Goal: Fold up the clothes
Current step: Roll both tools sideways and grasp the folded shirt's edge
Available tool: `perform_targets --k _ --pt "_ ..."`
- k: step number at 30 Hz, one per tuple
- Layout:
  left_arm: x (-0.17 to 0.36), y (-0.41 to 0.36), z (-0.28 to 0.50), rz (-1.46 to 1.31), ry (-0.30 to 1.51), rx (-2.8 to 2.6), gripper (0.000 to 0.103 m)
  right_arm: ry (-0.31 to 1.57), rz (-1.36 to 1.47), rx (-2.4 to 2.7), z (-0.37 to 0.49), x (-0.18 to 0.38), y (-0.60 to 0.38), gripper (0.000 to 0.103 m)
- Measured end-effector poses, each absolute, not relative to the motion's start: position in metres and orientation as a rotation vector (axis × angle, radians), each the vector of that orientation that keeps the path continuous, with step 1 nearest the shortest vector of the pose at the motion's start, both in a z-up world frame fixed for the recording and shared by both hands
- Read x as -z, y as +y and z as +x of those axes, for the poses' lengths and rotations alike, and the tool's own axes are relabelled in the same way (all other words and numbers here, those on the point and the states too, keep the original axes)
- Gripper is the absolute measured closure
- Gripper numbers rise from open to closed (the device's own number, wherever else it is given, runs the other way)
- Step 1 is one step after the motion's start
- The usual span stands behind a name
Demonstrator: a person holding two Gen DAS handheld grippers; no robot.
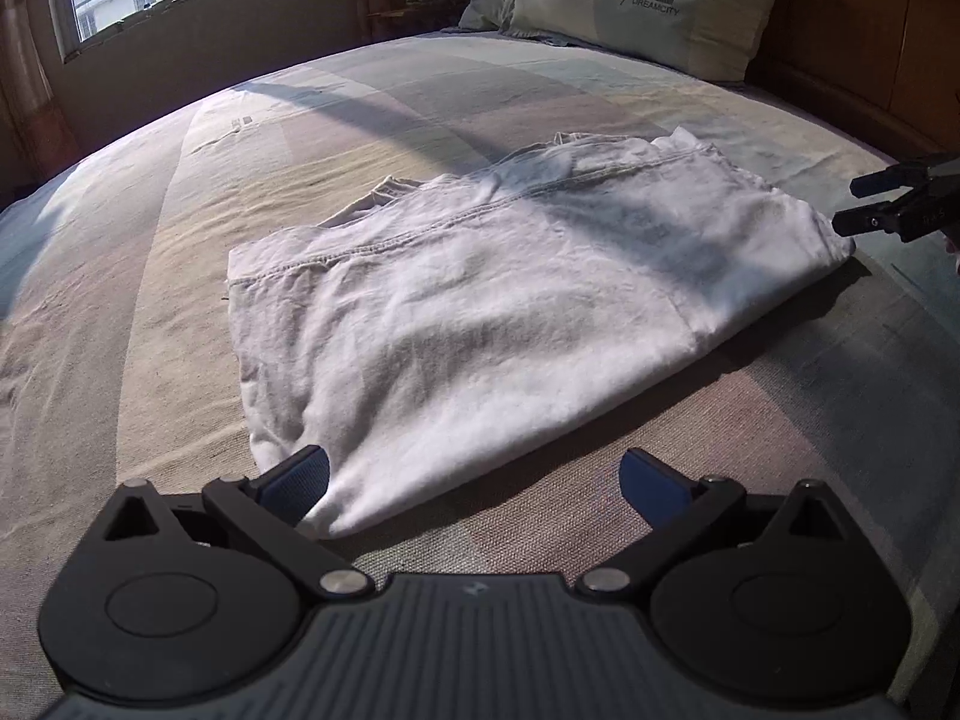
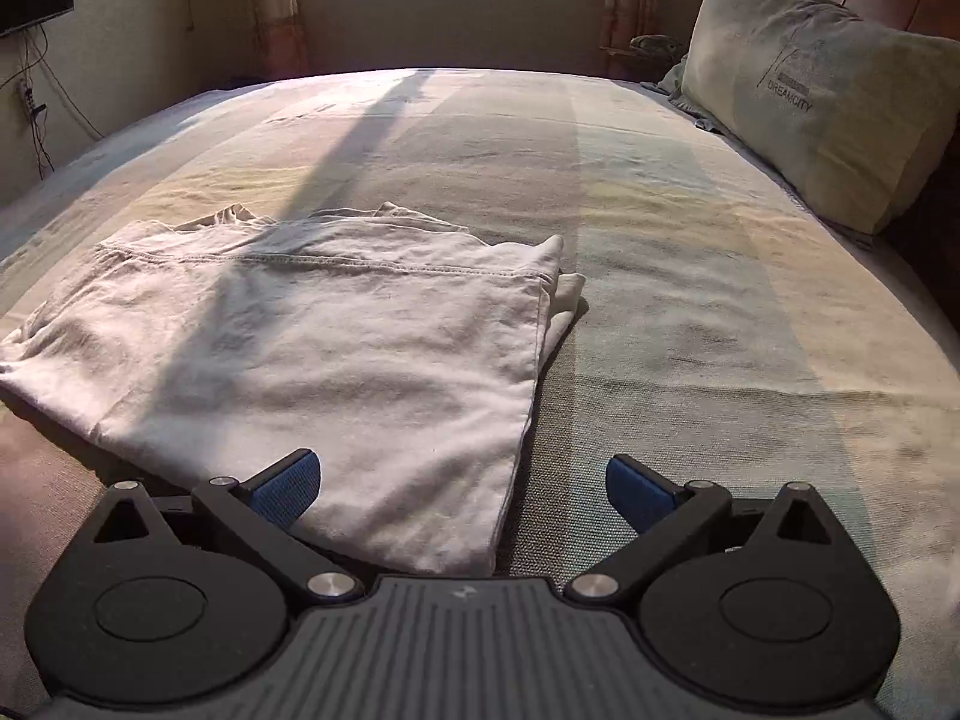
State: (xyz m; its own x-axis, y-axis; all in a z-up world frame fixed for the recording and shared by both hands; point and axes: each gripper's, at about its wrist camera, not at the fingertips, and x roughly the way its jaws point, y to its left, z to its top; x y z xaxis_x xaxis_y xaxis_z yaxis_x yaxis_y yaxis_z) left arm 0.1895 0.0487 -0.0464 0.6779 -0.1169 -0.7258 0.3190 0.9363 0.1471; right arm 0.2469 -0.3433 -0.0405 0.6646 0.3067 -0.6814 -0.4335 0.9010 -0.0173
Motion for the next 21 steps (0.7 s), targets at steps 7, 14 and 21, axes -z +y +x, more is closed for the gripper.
perform_targets --k 7,14,21 --pt "0.073 -0.010 0.174 0.855 0.605 0.146 0.001 0.492 -0.723 -0.441 0.192 0.037 -0.278 0.000" --pt "0.103 -0.027 0.169 1.117 0.514 0.161 0.001 0.333 -1.155 -0.481 0.168 0.084 -0.226 0.000" --pt "0.109 -0.055 0.197 1.247 0.413 0.186 0.001 0.236 -1.310 -0.497 0.184 0.093 -0.182 0.000"
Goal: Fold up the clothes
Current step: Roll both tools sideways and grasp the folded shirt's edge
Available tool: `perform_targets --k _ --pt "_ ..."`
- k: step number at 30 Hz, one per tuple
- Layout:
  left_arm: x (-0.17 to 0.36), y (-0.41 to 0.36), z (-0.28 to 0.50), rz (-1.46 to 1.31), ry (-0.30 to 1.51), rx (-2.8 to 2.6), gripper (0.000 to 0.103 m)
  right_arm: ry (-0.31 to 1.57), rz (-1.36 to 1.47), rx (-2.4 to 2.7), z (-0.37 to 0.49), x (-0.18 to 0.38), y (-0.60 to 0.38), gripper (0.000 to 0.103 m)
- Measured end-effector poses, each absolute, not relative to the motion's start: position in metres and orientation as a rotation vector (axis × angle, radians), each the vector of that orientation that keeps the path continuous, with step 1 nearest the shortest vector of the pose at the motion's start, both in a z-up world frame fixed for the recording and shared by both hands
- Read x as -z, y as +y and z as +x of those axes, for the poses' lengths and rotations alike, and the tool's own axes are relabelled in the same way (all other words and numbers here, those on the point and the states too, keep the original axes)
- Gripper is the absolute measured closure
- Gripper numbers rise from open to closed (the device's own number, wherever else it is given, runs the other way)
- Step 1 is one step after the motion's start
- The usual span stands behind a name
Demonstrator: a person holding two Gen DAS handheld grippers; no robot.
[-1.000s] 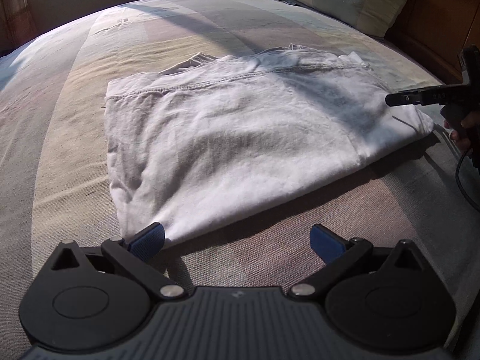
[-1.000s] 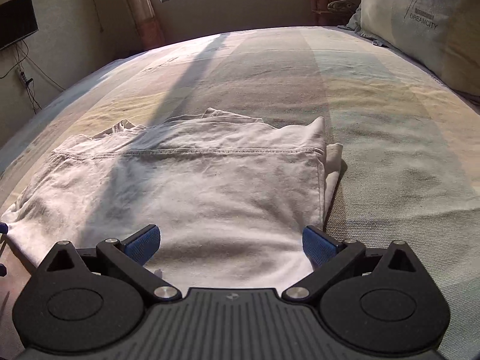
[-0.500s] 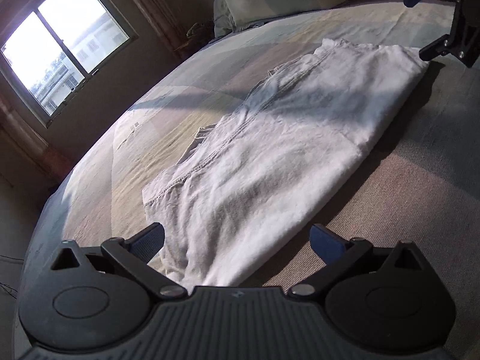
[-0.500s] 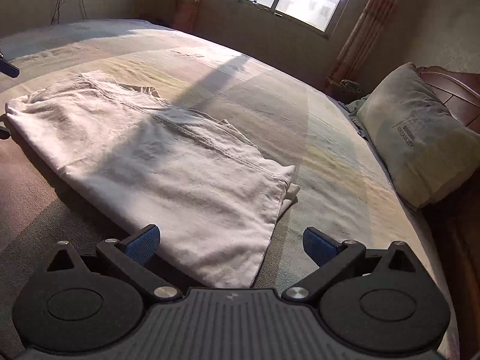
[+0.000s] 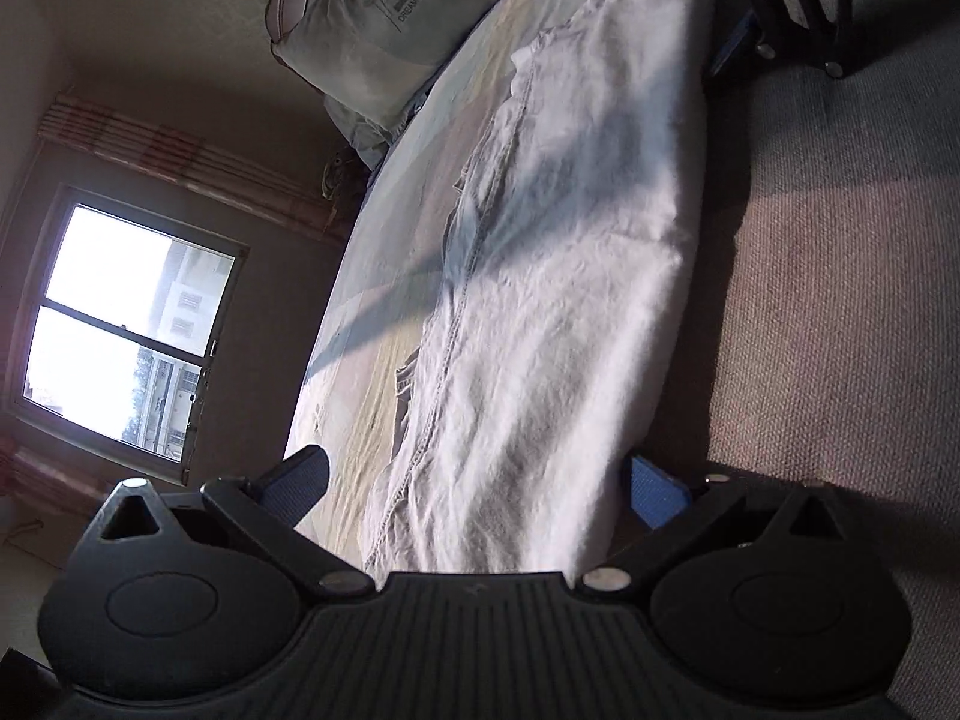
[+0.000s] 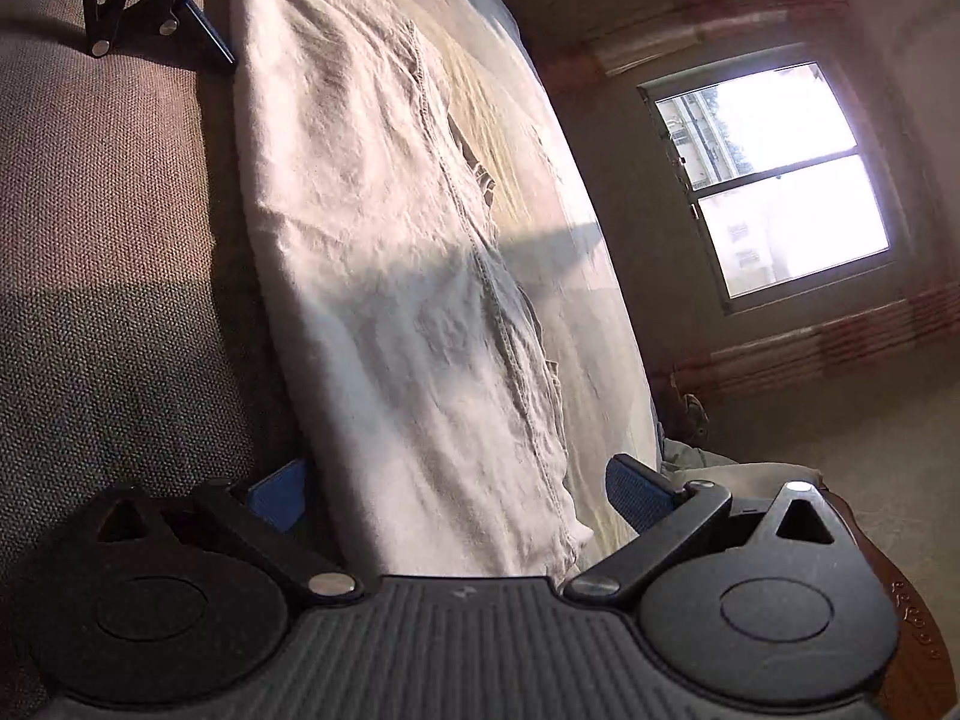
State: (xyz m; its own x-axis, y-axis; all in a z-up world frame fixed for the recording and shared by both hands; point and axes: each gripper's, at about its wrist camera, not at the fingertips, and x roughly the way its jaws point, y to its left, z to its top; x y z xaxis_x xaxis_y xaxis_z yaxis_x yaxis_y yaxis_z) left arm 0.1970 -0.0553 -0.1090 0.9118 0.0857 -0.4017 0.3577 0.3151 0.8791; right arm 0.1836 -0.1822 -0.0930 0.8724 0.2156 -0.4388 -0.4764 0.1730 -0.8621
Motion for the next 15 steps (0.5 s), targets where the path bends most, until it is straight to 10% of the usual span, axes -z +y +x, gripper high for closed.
perform_targets --k 15 --pt "0.113 -0.020 0.212 1.305 0.469 0.118 0.000 0.306 -1.294 -0.399 0.228 0.090 -0.206 0.000"
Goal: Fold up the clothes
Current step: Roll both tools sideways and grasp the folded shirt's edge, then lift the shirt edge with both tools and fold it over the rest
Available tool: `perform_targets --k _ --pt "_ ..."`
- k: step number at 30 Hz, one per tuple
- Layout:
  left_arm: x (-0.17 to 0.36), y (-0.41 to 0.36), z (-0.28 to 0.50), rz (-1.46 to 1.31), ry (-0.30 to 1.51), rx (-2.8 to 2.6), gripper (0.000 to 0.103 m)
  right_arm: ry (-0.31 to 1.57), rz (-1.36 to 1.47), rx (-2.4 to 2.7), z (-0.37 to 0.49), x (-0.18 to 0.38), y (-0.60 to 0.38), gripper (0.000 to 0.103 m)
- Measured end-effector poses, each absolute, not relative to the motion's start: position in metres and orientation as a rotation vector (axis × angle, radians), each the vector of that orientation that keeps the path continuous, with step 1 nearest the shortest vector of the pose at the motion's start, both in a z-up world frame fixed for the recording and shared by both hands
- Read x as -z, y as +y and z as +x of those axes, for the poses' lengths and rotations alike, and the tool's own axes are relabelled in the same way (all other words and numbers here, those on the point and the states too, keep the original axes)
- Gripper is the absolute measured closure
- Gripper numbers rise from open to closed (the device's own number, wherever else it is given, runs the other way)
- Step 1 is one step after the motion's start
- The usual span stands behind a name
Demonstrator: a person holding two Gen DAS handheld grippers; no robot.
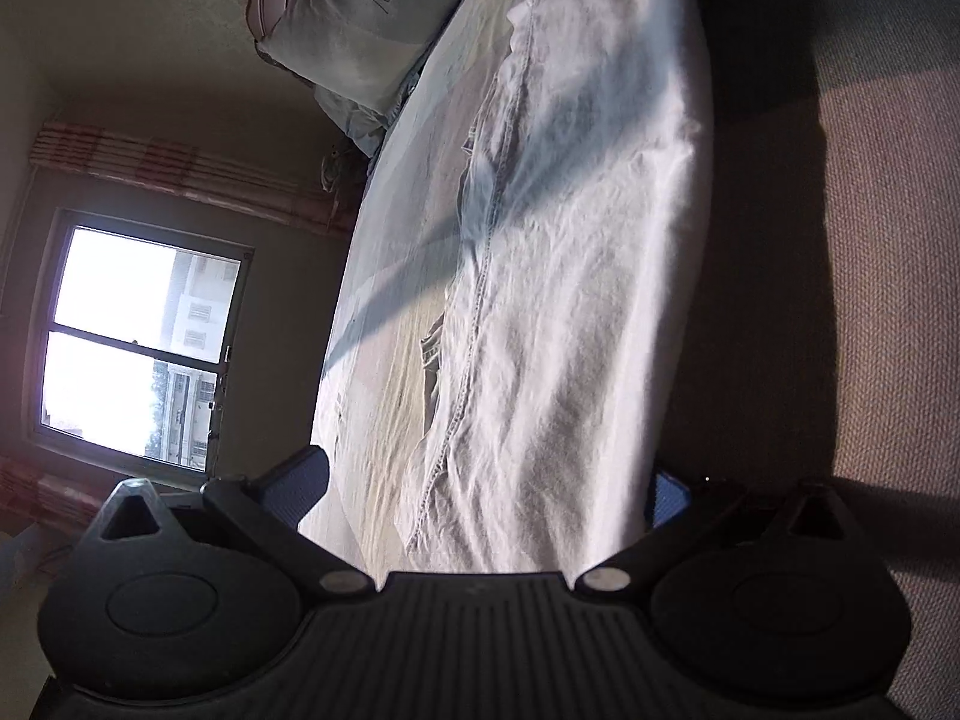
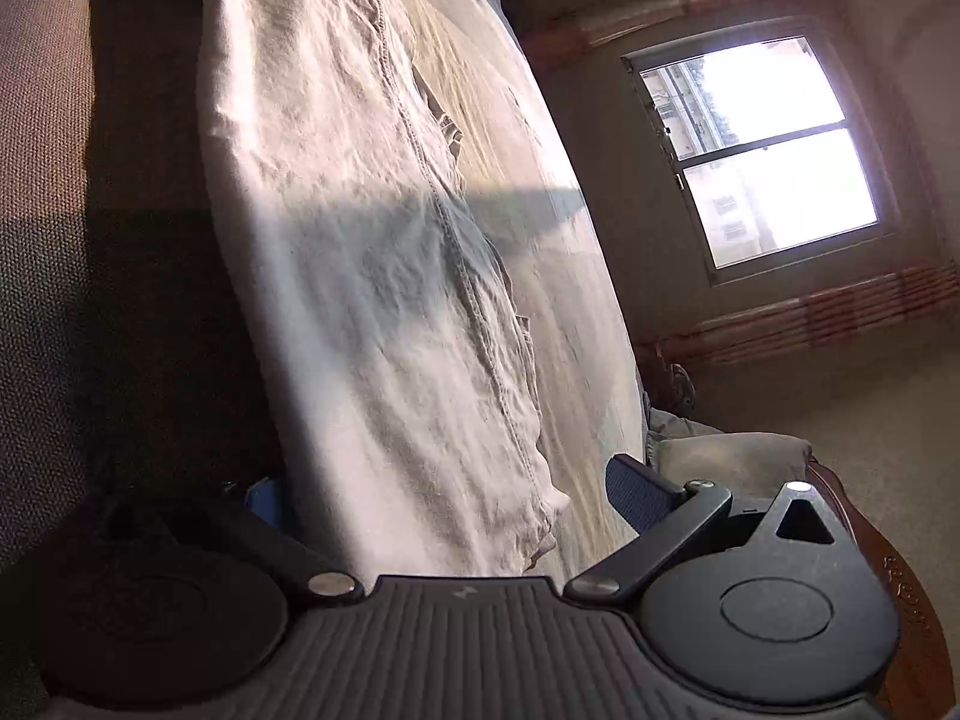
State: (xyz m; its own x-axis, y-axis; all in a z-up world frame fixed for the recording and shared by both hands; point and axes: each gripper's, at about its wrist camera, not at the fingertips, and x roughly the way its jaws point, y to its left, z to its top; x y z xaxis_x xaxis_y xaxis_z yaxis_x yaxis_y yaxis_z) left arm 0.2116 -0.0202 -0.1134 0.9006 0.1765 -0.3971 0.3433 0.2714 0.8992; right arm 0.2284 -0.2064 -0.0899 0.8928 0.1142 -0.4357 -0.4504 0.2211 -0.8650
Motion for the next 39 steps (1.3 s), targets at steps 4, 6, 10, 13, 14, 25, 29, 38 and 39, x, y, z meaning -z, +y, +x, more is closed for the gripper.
perform_targets --k 4,6,10,13,14,25,29,38,39 --pt "0.112 -0.023 0.221 1.295 0.501 0.065 0.000 0.365 -1.247 -0.341 0.244 0.090 -0.228 0.000" --pt "0.114 -0.040 0.220 1.321 0.453 0.094 0.001 0.364 -1.232 -0.339 0.247 0.091 -0.223 0.000" --pt "0.118 -0.065 0.226 1.374 0.404 0.160 0.001 0.313 -1.247 -0.378 0.247 0.097 -0.196 0.000" --pt "0.119 -0.056 0.232 1.424 0.407 0.175 0.000 0.309 -1.263 -0.387 0.253 0.098 -0.189 0.000" --pt "0.124 -0.048 0.232 1.470 0.406 0.159 0.000 0.319 -1.264 -0.387 0.256 0.098 -0.191 0.000" --pt "0.133 -0.038 0.242 1.608 0.466 0.205 0.001 0.320 -1.344 -0.379 0.272 0.109 -0.204 0.000" --pt "0.133 -0.039 0.244 1.609 0.484 0.231 0.001 0.310 -1.403 -0.398 0.272 0.112 -0.198 0.000" --pt "0.155 -0.038 0.214 1.599 0.528 0.286 0.084 0.322 -1.405 -0.399 0.269 0.115 -0.197 0.000" --pt "0.163 -0.040 0.211 1.620 0.526 0.281 0.103 0.320 -1.405 -0.398 0.270 0.115 -0.197 0.000"
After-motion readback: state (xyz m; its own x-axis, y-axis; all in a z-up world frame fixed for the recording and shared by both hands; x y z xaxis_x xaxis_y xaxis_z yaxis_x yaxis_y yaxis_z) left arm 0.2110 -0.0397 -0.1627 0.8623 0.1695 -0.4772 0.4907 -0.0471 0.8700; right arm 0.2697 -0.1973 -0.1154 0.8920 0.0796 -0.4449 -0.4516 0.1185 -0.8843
